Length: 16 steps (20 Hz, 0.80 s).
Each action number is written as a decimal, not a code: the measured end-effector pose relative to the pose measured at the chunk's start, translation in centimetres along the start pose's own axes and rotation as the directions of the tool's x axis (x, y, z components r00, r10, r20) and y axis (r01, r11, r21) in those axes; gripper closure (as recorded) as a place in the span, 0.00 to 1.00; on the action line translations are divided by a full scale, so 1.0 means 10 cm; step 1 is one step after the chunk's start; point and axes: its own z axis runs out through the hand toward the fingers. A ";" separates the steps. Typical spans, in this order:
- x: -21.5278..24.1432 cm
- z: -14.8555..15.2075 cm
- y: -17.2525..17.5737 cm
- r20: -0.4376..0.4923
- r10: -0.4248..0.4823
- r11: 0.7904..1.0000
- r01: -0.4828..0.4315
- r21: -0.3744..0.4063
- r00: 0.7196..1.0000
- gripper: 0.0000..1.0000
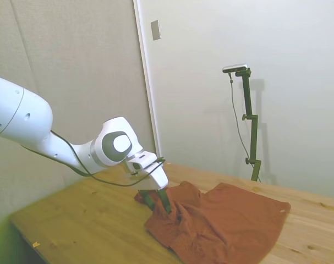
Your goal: Unfold the shorts
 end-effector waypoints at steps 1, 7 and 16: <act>0.00 0.00 -0.01 0.000 -0.002 1.000 0.002 0.000 1.000 1.00; 0.02 0.03 0.00 0.002 0.002 1.000 -0.002 -0.004 1.000 1.00; 0.02 0.13 -0.01 0.012 -0.013 1.000 0.013 -0.016 1.000 1.00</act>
